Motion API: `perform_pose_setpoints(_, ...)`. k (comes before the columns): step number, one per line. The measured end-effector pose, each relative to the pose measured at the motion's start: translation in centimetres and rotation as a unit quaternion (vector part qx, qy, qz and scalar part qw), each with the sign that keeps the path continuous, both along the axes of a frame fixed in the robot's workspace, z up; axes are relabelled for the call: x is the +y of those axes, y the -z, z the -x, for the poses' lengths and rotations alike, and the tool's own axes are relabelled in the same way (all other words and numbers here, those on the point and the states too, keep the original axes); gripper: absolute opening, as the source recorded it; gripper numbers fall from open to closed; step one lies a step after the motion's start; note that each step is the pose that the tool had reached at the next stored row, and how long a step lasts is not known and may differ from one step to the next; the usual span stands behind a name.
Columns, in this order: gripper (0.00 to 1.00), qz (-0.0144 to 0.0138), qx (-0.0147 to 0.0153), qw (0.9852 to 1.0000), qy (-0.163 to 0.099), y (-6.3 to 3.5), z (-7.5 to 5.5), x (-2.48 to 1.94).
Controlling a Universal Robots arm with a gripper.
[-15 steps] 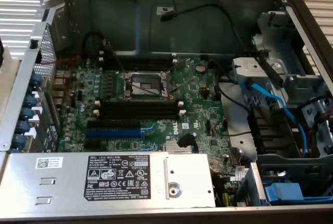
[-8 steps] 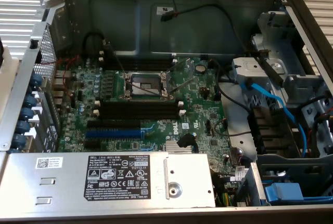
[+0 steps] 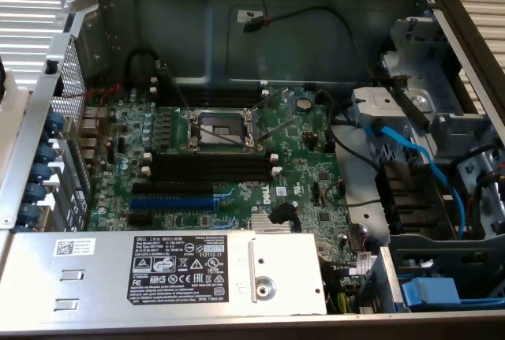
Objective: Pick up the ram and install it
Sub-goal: 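Pick up the ram and move it above insertion slot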
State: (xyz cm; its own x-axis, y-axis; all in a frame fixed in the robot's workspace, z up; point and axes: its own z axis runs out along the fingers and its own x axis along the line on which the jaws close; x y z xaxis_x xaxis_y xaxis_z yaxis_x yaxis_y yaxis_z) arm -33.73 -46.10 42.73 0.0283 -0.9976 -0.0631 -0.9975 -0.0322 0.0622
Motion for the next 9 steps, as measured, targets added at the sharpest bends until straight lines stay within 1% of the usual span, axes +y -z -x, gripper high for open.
perform_pose_setpoints(3,0.12,0.0000,0.0003,1.0000,0.000,-0.37,-1.3,-0.01)
perform_pose_setpoints(9,0.12,0.0000,0.0003,1.0000,0.000,-0.42,-4.0,-0.01)
